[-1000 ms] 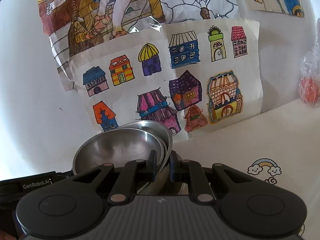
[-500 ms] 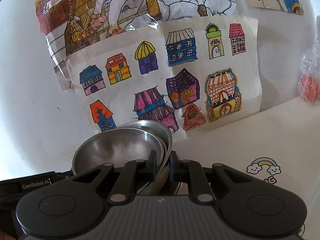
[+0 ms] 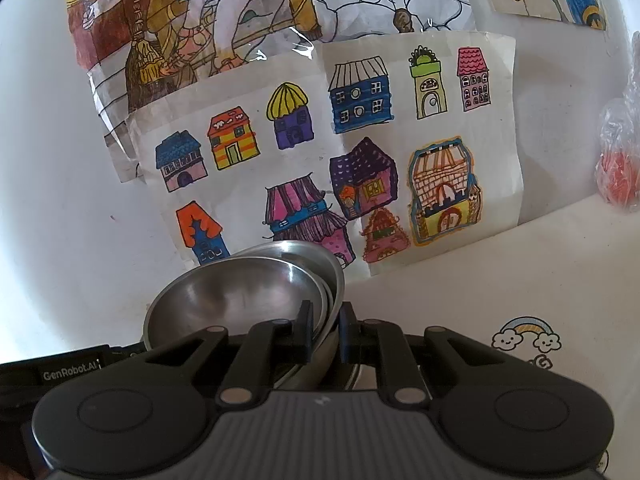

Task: Organize plates and bowls
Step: 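Lower the bowl stack onto the steel plates and open both grippers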

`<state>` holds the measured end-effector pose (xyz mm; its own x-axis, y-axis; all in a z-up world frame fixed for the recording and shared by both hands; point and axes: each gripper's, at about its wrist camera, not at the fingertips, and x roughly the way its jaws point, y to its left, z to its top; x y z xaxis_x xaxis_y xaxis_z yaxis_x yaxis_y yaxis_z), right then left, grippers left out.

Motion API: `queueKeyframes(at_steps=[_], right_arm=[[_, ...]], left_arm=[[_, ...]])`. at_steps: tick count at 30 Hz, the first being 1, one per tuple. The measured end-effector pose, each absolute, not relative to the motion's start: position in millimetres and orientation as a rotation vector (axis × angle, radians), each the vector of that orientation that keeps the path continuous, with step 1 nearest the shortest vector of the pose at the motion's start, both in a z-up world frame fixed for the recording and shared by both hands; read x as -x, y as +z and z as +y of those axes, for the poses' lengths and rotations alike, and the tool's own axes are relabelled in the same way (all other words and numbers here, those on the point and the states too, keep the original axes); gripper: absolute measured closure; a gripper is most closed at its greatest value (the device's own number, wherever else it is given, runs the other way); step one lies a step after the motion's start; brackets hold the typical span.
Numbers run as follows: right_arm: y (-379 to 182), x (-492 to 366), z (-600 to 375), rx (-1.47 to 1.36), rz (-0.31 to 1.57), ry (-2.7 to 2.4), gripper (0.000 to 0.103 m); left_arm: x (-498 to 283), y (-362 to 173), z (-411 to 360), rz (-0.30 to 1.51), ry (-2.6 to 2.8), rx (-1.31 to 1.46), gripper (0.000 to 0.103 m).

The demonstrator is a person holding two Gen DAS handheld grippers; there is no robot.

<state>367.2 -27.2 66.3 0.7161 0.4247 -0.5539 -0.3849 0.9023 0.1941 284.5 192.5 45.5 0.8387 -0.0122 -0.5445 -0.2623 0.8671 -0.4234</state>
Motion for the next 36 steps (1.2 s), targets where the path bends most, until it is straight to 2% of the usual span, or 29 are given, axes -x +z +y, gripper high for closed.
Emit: queueKeyframes(at_steps=[36], right_arm=[[59.6,-368.9,-30.8,-0.123,0.65,0.442,0.088]], left_arm=[[-284.1,46.2,190.7,0.569,0.119,0.49,0.083]])
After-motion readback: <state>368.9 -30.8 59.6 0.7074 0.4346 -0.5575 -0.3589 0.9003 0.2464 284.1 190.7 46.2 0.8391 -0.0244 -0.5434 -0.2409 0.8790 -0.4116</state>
